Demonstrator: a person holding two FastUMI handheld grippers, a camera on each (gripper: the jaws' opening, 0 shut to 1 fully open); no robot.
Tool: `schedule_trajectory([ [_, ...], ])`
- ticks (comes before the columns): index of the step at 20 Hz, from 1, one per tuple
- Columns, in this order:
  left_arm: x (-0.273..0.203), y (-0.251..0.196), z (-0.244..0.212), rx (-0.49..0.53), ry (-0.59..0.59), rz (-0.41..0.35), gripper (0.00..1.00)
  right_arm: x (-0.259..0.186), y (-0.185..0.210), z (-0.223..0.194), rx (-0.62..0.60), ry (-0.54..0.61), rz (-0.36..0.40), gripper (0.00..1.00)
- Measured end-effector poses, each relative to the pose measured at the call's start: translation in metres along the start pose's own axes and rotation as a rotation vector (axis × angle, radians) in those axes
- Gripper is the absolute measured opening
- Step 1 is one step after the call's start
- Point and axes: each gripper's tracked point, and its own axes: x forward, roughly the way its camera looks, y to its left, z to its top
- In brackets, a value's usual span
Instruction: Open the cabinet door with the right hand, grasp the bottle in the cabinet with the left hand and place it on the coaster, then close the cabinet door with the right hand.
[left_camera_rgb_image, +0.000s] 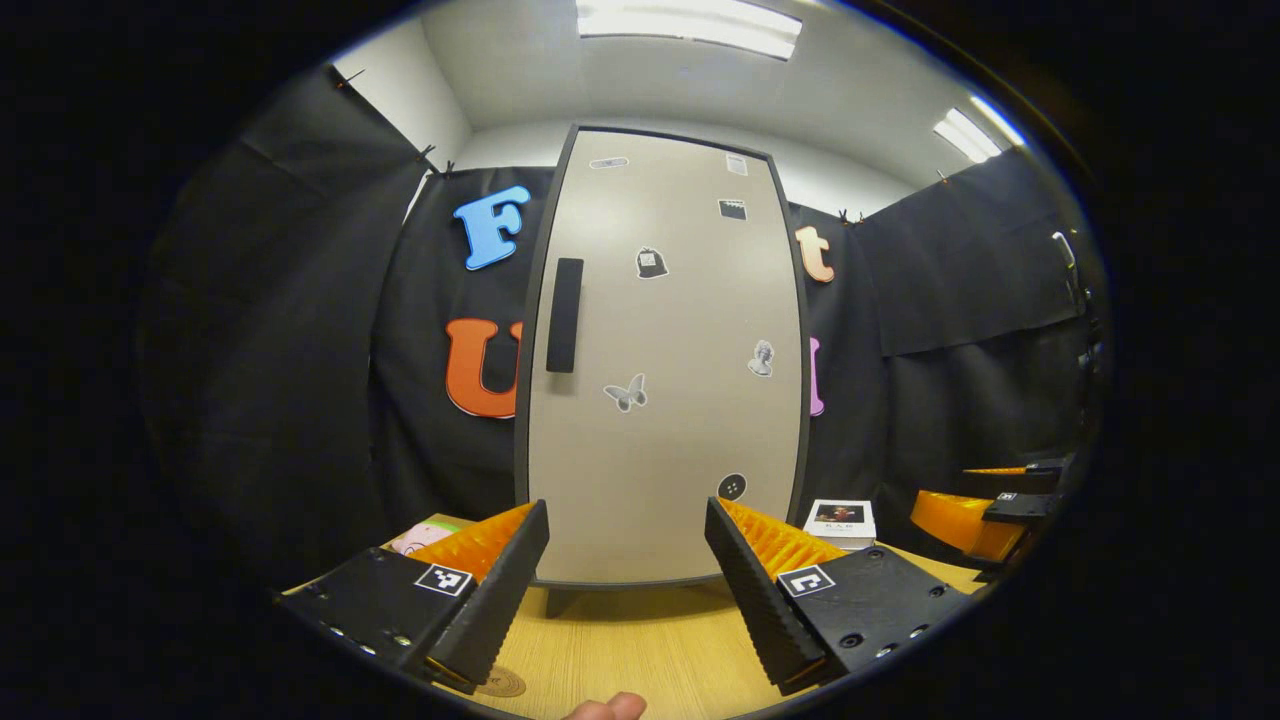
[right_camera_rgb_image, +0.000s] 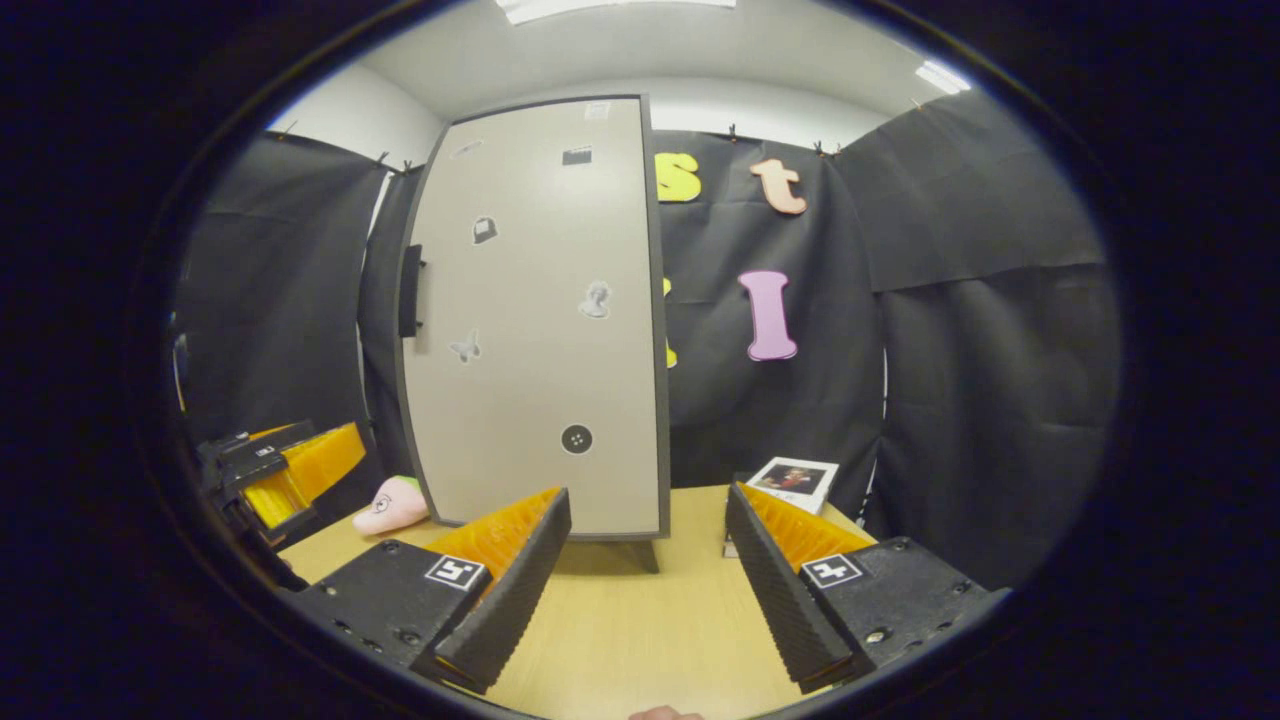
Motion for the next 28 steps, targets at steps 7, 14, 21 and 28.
schedule_trajectory([
  [7, 0.006, 0.027, 0.008, 0.037, -0.023, 0.058, 0.95, 0.005, 0.004, 0.009, -0.031, -0.017, 0.015, 1.0],
  [14, -0.002, 0.032, 0.007, 0.049, -0.013, 0.071, 0.95, 0.015, 0.024, 0.02, -0.047, -0.021, 0.078, 1.0],
  [21, -0.016, 0.02, -0.002, 0.044, 0.009, 0.041, 0.95, 0.041, 0.058, 0.068, -0.05, -0.038, 0.21, 1.0],
  [28, -0.032, 0.008, -0.007, 0.063, 0.014, 0.014, 0.95, 0.076, 0.128, 0.125, -0.073, -0.09, 0.387, 1.0],
])
